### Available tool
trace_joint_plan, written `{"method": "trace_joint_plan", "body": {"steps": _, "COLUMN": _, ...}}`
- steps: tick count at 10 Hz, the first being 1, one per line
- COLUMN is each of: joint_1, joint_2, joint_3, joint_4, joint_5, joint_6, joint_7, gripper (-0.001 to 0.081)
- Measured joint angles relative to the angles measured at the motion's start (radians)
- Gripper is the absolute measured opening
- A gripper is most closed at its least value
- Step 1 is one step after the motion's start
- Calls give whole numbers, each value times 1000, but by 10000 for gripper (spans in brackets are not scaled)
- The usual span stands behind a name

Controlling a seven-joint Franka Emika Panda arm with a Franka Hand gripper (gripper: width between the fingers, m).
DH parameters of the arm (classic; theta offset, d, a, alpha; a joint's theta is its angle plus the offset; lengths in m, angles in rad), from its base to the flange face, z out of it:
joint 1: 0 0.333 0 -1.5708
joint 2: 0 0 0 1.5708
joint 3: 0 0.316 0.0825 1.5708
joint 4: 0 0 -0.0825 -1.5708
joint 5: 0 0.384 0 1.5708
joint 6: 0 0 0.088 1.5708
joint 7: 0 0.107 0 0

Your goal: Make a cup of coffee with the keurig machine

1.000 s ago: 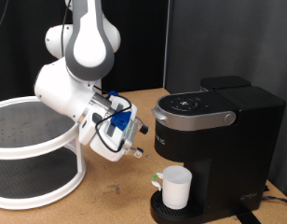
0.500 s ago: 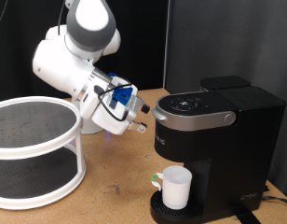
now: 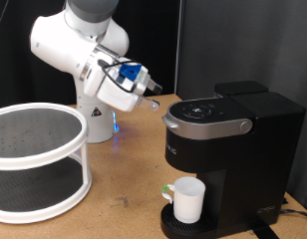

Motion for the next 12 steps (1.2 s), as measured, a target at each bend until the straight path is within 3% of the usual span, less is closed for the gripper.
{"method": "trace_joint_plan", "body": {"steps": 4, "joint_1": -17, "joint_2": -122, "joint_3": -16, "joint_4": -11, "joint_5": -49, "joint_6": -50, "joint_7": 96, "gripper": 802}}
{"method": "trace_joint_plan", "body": {"steps": 7, "joint_1": -13, "joint_2": -120, "joint_3": 14, "joint_4": 13, "joint_5": -50, "joint_6": -16, "joint_7": 104, "gripper": 802}}
{"method": "trace_joint_plan", "body": {"steps": 8, "joint_1": -12, "joint_2": -120, "joint_3": 49, "joint_4": 40, "joint_5": -92, "joint_6": 17, "joint_7": 136, "gripper": 802}}
{"method": "trace_joint_plan", "body": {"steps": 10, "joint_1": -15, "joint_2": -119, "joint_3": 129, "joint_4": 100, "joint_5": -310, "joint_6": 70, "joint_7": 242, "gripper": 802}}
{"method": "trace_joint_plan", "body": {"steps": 11, "joint_1": -16, "joint_2": -114, "joint_3": 164, "joint_4": 133, "joint_5": -408, "joint_6": 71, "joint_7": 312, "gripper": 802}}
{"method": "trace_joint_plan", "body": {"steps": 12, "joint_1": -13, "joint_2": -100, "joint_3": 182, "joint_4": 173, "joint_5": -444, "joint_6": 30, "joint_7": 360, "gripper": 802}}
